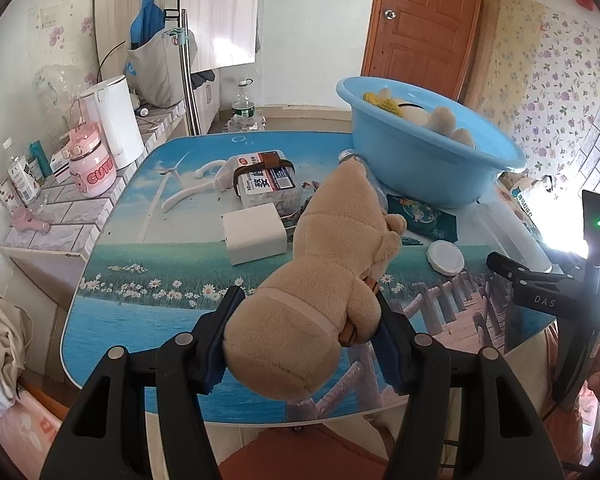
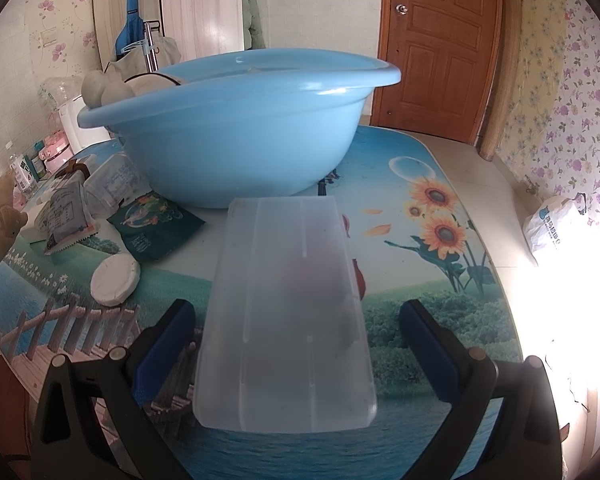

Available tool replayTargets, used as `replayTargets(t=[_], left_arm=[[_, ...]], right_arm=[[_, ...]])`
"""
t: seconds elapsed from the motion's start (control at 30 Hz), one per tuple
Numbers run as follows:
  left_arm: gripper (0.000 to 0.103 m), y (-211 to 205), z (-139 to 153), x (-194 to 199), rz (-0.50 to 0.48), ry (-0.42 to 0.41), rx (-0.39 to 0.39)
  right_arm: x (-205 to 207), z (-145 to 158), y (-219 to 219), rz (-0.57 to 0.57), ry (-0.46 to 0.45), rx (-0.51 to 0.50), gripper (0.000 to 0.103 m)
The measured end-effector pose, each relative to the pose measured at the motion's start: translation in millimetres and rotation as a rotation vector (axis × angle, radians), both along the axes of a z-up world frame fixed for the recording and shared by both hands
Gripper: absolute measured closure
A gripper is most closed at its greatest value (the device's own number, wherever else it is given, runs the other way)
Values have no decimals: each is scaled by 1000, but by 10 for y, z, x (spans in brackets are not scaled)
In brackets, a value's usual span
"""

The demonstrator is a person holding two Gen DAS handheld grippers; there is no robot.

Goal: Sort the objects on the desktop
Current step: 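Lift plush dog and clear box into the blue basin and open both tools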

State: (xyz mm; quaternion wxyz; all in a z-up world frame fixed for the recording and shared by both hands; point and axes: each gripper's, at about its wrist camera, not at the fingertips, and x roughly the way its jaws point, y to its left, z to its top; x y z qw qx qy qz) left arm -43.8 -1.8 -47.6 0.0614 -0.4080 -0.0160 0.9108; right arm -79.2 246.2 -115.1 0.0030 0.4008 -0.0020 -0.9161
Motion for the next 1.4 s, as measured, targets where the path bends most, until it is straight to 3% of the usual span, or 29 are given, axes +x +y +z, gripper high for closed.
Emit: replayTargets(t=[0.33,0.37,0.4,0.43,0.6,0.83,1.07,1.23,1.3,1.4], left_arm=[[44,105,184,-8,-31,42,20],[44,102,209,-13,-33,48,23],[44,100,237,-20,-33,54,25],[44,95,261,-28,-32,58,28],[44,133,414,-84,-40,83,46],[43,415,648,-380,-109,122,51],[41,876,781,-861,-211,149,60],[39,1122,813,-1184,-278,154,57],[25,1182,829,-1282,-287,158,45],[14,1164,921,-1348,-270,191,61]], right_arm=[[-57,35,2,20,-48,4,1],[-33,50,6,15,-41,4,7],[-2,77,17,17,-28,-1,27],[20,93,13,10,-26,15,42],[148,198,32,21,-24,13,43],[353,685,169,-14,84,38,43],[88,1123,255,-10,150,5,42],[-179,1181,222,18,148,-27,42],[-283,1166,198,28,138,-26,42],[-418,1143,230,18,112,-62,42]])
